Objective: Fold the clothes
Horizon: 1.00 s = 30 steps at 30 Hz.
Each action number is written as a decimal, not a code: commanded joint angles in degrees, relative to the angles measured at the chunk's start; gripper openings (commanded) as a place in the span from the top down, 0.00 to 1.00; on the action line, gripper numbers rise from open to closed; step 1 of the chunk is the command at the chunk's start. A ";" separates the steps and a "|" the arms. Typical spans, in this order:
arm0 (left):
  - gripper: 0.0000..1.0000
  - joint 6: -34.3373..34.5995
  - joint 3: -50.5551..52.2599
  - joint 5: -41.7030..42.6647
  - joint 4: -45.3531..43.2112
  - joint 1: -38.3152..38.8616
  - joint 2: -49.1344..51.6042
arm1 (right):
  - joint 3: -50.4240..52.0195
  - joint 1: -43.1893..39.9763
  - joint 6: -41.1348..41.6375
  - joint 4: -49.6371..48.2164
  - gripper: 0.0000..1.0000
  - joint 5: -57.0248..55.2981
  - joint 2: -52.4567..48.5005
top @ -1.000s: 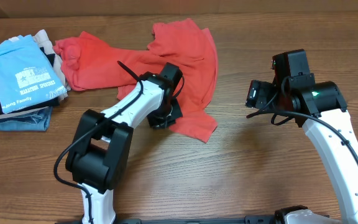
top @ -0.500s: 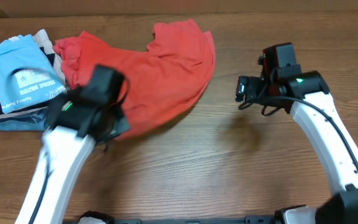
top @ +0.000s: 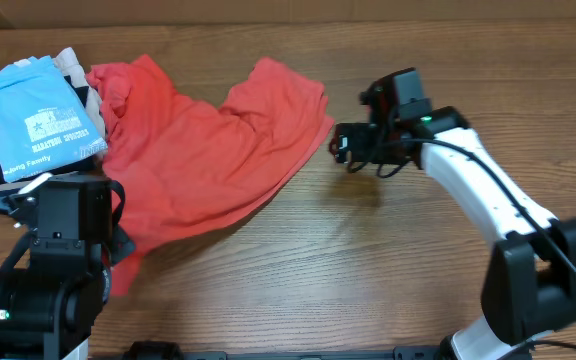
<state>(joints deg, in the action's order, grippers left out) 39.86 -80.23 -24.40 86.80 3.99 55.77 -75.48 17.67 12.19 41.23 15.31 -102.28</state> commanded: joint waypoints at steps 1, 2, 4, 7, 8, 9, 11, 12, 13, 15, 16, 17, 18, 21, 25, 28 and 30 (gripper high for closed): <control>0.96 -0.68 -0.28 -7.21 -0.42 -3.08 -0.02 | -1.03 2.25 -0.09 -3.93 0.05 -0.13 -2.67; 0.96 -0.68 -0.28 -7.67 -0.55 -3.65 -0.02 | -1.03 2.58 0.20 -5.20 0.05 -0.94 -3.48; 0.96 -0.72 -0.28 -7.76 -1.46 -5.11 -0.02 | -1.03 2.89 1.57 -7.54 0.07 -2.54 -5.03; 0.96 -1.27 -0.28 -7.74 -2.82 -6.34 -0.02 | -1.03 2.89 3.08 -11.26 0.12 -3.89 -7.93; 0.96 -1.36 -0.28 -7.74 -3.10 -6.38 0.00 | -1.03 2.89 3.13 -12.52 0.15 -3.87 -8.94; 0.96 -1.36 -0.28 -7.74 -3.39 -6.38 0.00 | -1.03 2.89 3.08 -13.73 0.18 -3.87 -9.94; 0.96 -1.33 -0.28 -7.52 -3.91 -6.38 0.00 | -1.03 2.89 3.04 -15.87 0.23 -3.87 -11.69; 0.96 -1.31 -0.28 -7.43 -4.00 -6.38 0.07 | -1.03 2.89 3.02 -16.90 0.26 -3.89 -12.46; 0.96 -1.33 -0.28 -7.30 -4.15 -6.38 0.13 | -1.03 2.89 2.99 -17.94 0.27 -3.89 -13.18; 0.96 -1.33 -0.28 -7.10 -4.33 -6.38 0.37 | -1.03 2.89 2.82 -19.93 0.28 -3.91 -14.53; 0.96 -1.33 -0.28 -7.13 -4.33 -6.38 0.37 | -1.03 2.89 2.82 -20.52 0.28 -3.91 -14.91; 0.96 -1.33 -0.28 -7.10 -4.33 -6.38 0.37 | -1.03 2.89 2.82 -21.09 0.29 -3.89 -15.50; 0.96 -1.36 -0.28 -7.13 -4.31 -6.38 0.37 | -1.03 2.89 2.84 -21.40 0.31 -3.91 -16.02; 0.96 -1.33 -0.28 -7.13 -4.39 -6.38 0.37 | -1.03 2.89 2.82 -21.86 0.40 -3.91 -17.07; 0.96 -1.33 -0.28 -7.10 -4.52 -6.38 0.37 | -1.03 2.89 2.82 -21.75 0.62 -3.93 -17.38; 0.96 -1.33 -0.28 -7.10 -4.52 -6.38 0.37 | -1.03 2.89 2.82 -22.10 0.67 -3.91 -17.38; 0.96 -1.33 -0.28 -7.10 -4.52 -6.38 0.37 | -1.03 2.89 2.82 -22.08 0.73 -3.91 -17.38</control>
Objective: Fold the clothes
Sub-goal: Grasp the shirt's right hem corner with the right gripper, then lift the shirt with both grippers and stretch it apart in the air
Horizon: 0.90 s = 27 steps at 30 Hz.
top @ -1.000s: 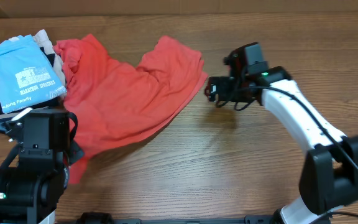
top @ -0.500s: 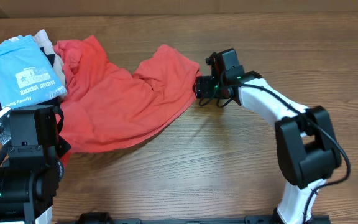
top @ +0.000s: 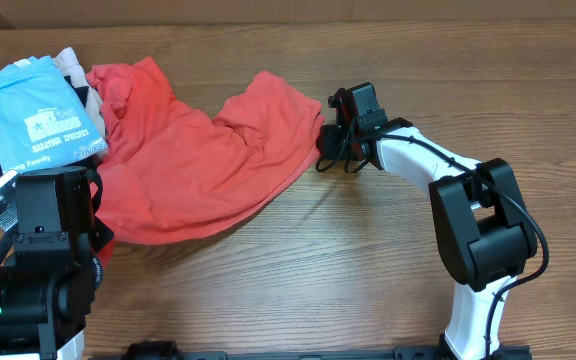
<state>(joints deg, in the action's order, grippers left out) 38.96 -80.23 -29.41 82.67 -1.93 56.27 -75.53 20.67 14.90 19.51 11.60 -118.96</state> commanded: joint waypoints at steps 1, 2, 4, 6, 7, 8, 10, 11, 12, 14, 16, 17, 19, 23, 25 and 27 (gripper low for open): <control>0.96 -0.44 -0.28 -2.12 -0.39 -0.46 -0.13 | -0.98 -0.11 0.11 -0.35 0.73 -0.17 -0.70; 0.96 -0.44 -0.28 -2.10 -0.39 -0.46 -0.13 | -0.98 -0.11 0.11 -0.35 0.73 -0.17 -0.70; 0.96 -0.44 -0.28 -2.10 -0.39 -0.46 -0.13 | -0.98 -0.09 0.11 -0.33 0.73 -0.17 -0.70; 0.96 -0.44 -0.28 -2.08 -0.37 -0.46 -0.13 | -0.94 -0.09 0.11 -0.17 0.73 -0.20 -0.72; 0.96 -0.44 -0.28 -2.08 -0.35 -0.46 -0.13 | -0.92 -0.09 0.11 -0.13 0.73 -0.20 -0.76; 0.96 -0.44 -0.28 -2.05 -0.37 -0.46 -0.13 | -0.92 -0.09 0.13 -0.11 0.73 -0.17 -0.79; 0.96 -0.44 -0.28 -2.03 -0.37 -0.46 -0.13 | -0.68 -0.09 0.13 -0.22 0.73 -0.20 -0.83; 0.96 -0.44 -0.28 -2.03 -0.35 -0.46 -0.13 | -0.61 -0.09 0.13 -0.20 0.73 -0.20 -0.83; 0.96 -0.44 -0.28 -2.03 -0.37 -0.46 -0.13 | -0.61 -0.09 0.13 -0.15 0.73 -0.20 -0.94; 0.96 -0.44 -0.28 -2.01 -0.35 -0.46 -0.13 | -0.61 -0.09 0.13 -0.20 0.72 -0.20 -1.33; 0.96 -0.44 -0.28 -1.92 -0.33 -0.46 -0.13 | -0.61 -0.09 0.13 -0.17 0.72 -0.20 -1.68; 0.96 -0.44 -0.28 -1.77 -0.33 -0.46 -0.13 | -0.61 -0.09 0.13 -0.22 0.74 -0.20 -2.01; 0.96 -0.44 -0.28 -1.60 -0.37 -0.46 -0.13 | -0.61 -0.09 0.13 -0.20 0.87 -0.17 -2.32; 0.96 -0.44 -0.28 -1.62 -0.33 -0.46 -0.13 | -0.87 -0.22 0.11 0.50 0.96 -0.24 -1.81; 0.96 -0.44 -0.28 -1.62 -0.42 -0.46 -0.13 | -1.70 -1.16 0.13 3.06 0.96 -1.51 -0.31; 0.96 -0.44 -0.28 -1.62 -0.94 -0.46 -0.13 | -3.23 -2.84 0.13 7.56 0.96 -5.05 2.64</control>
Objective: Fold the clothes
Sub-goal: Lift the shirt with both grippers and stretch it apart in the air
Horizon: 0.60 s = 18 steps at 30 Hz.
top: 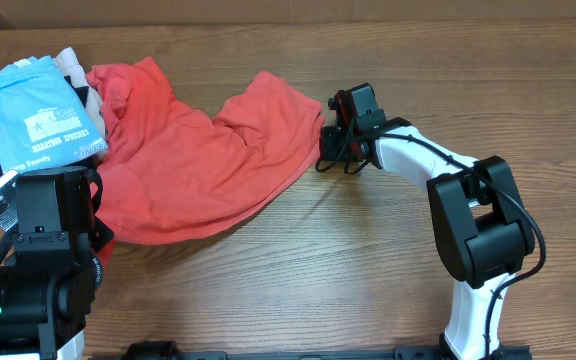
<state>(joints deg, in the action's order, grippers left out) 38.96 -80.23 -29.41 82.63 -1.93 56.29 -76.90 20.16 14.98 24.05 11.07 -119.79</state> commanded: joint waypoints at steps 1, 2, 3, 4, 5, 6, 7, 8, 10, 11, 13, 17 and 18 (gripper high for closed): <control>0.96 -0.46 -0.28 -1.62 -1.38 -0.46 -0.07 | -2.80 -3.41 0.04 5.49 0.96 -6.84 5.42; 0.96 -0.46 -0.28 -1.62 -1.95 -0.46 0.11 | -3.85 -4.68 0.02 8.00 0.96 -9.40 7.61; 0.96 -0.46 -0.28 -1.62 -2.43 -0.46 0.35 | -4.96 -6.05 0.04 10.64 0.96 -11.96 10.01; 0.96 -0.46 -0.28 -1.60 -2.91 -0.46 0.55 | -6.16 -7.58 0.04 13.60 0.96 -14.25 12.55; 0.96 -0.52 -0.28 -1.40 -3.23 -0.46 0.87 | -7.23 -9.16 0.04 16.46 0.96 -15.45 14.99; 0.96 -0.87 -0.28 -0.94 -3.45 -0.46 1.22 | -8.07 -10.73 0.02 19.19 0.96 -15.50 17.29; 0.96 -1.31 -0.28 -0.28 -3.63 -0.46 1.77 | -8.50 -12.24 0.02 21.97 0.96 -14.84 19.47; 0.96 -1.31 -0.28 0.11 -3.63 -0.46 2.19 | -8.52 -13.55 0.02 24.81 0.96 -13.88 21.53; 0.96 -1.40 -0.26 1.20 -3.58 -0.46 3.50 | -8.52 -15.74 0.11 31.54 0.96 -12.96 24.30; 0.96 -1.84 -0.26 1.81 -3.58 -0.46 4.13 | -8.52 -16.50 0.31 35.28 0.96 -12.87 24.98; 0.96 -2.80 -0.26 3.65 -3.58 -0.46 5.33 | -8.50 -17.20 0.42 42.64 0.96 -12.46 25.20; 0.96 -4.74 -0.26 7.30 -3.58 -0.42 7.50 | -6.03 -17.25 0.44 49.11 0.96 -12.48 25.11; 0.96 -5.07 -0.26 8.07 -3.45 -0.39 8.00 | -5.25 -17.25 0.44 49.37 0.96 -12.48 25.11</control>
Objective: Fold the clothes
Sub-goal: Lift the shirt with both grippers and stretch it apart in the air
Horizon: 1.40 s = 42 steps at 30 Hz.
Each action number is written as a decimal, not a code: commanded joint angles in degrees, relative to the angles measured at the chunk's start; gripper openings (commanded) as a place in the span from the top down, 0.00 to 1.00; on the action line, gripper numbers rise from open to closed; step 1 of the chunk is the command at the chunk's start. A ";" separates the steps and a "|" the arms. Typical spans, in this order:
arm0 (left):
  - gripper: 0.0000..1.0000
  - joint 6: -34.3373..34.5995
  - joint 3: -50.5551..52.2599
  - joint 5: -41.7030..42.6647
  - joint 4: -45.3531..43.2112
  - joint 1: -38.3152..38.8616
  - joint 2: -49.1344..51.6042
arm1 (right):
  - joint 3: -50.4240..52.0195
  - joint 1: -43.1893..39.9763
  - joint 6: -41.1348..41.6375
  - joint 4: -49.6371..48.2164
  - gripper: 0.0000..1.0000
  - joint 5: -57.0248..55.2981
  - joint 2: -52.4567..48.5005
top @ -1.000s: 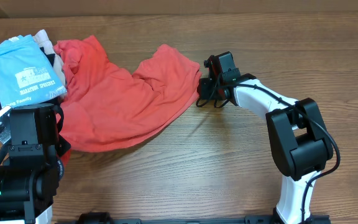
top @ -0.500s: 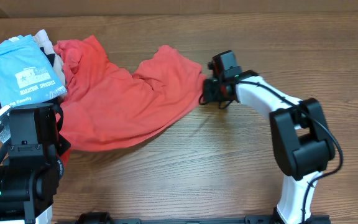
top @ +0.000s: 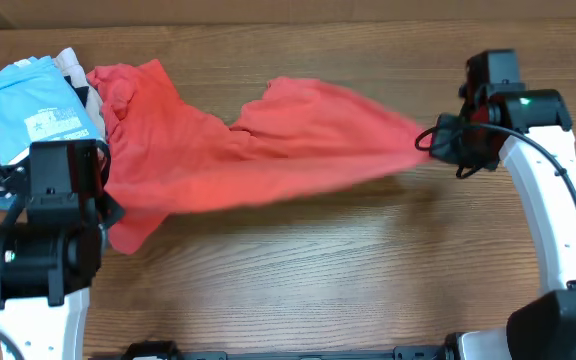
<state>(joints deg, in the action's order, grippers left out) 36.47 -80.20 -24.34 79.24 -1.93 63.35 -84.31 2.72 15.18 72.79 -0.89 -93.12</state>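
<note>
A red garment [top: 268, 150] is stretched across the table, from under my left arm to the far right. My right gripper [top: 430, 140] is shut on its right corner, which it holds pulled out to a point. My left gripper [top: 103, 215] is at the garment's lower left edge; the arm's black housing hides its fingers, so their state does not show. The cloth's top left part [top: 128, 85] lies bunched against the pile.
A pile of clothes sits at the far left, topped by a light blue printed shirt [top: 33, 105] over beige and dark pieces [top: 68, 62]. Bare wooden table [top: 308, 270] runs along the front.
My right gripper, which was at the garment's right edge near the middle of the table, is now far to the right with that corner in it. The cloth is drawn out long.
At first my right gripper hovered just right of the crumpled red garment. It then stood at the cloth's right edge and stayed there. Now it holds that corner far to the right, and the garment is stretched wide between both arms.
</note>
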 commanded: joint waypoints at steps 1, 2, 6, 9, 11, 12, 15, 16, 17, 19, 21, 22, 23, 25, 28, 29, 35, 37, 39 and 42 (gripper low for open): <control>0.96 -3.37 -0.28 3.76 -0.02 -0.39 1.38 | 2.89 0.20 0.24 0.68 0.96 -0.52 -1.55; 0.96 -4.24 -0.28 4.44 0.09 -0.39 1.84 | 3.37 0.20 0.24 0.87 0.96 -0.52 -1.55; 0.96 -6.36 -0.28 6.99 0.94 -0.39 2.91 | 4.13 0.20 0.26 0.90 0.96 -0.52 -1.55; 0.96 -7.32 -0.28 8.55 0.33 -0.39 2.80 | 4.09 0.20 0.26 -0.46 0.96 -0.22 -1.42; 0.96 -9.49 -0.70 11.52 -1.53 -0.39 2.29 | 3.63 0.20 0.26 -1.29 0.96 0.13 -0.85; 0.96 -10.69 -1.36 13.14 -2.51 -0.39 1.99 | 3.04 0.17 0.24 -1.38 0.96 0.09 -0.28; 0.96 -12.63 -5.27 14.32 -3.67 -0.39 1.31 | -0.39 -0.37 0.33 -1.31 0.96 1.49 2.58; 0.96 -13.73 -7.17 14.29 -3.63 -0.39 1.22 | -1.90 -0.68 0.33 -1.31 0.96 2.32 3.98; 0.96 -14.91 -9.20 14.29 -3.50 -0.39 1.25 | -3.48 -1.01 0.55 -1.29 0.96 2.73 5.49; 0.96 -16.90 -13.46 14.27 -3.15 -0.42 1.25 | -7.30 -1.66 0.96 -0.96 0.96 2.60 9.29; 0.96 -17.70 -17.33 14.25 -2.75 -0.42 1.25 | -10.93 -2.19 0.96 -0.59 0.96 2.60 12.87; 0.96 -17.70 -18.84 14.27 -2.69 -0.42 1.25 | -12.68 -2.40 0.96 -0.37 0.96 2.47 14.56; 0.96 -17.70 -20.90 14.27 -2.62 -0.42 1.25 | -14.36 -2.51 0.94 -0.07 0.96 2.45 16.17; 0.96 -17.86 -24.28 14.32 -2.40 -0.42 1.25 | -17.79 -2.54 0.94 0.61 0.96 2.14 19.17; 0.96 -17.88 -30.16 14.27 -1.14 -0.42 1.25 | -23.32 -2.54 0.92 1.68 0.96 0.22 23.34; 0.96 -17.90 -32.04 13.77 -0.68 -0.42 1.25 | -24.94 -2.54 0.94 2.08 0.96 -0.66 24.39; 0.96 -17.81 -42.77 9.16 2.78 -0.42 1.22 | -34.16 -2.54 0.94 4.20 0.96 -5.79 28.30; 0.96 -17.75 -45.68 9.16 3.28 -0.42 1.25 | -37.29 -2.54 0.94 4.98 0.96 -7.17 28.63; 0.96 -17.42 -47.45 9.22 3.19 -0.42 1.25 | -39.78 -2.54 0.92 5.51 0.96 -7.50 28.61; 0.96 -17.00 -47.82 10.32 2.62 -0.39 1.31 | -41.09 -2.54 0.92 5.31 0.96 -8.22 28.52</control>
<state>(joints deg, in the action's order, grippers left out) 20.34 -126.82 -13.23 82.65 -1.93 64.58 -123.50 0.45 15.84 78.54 -6.31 -64.40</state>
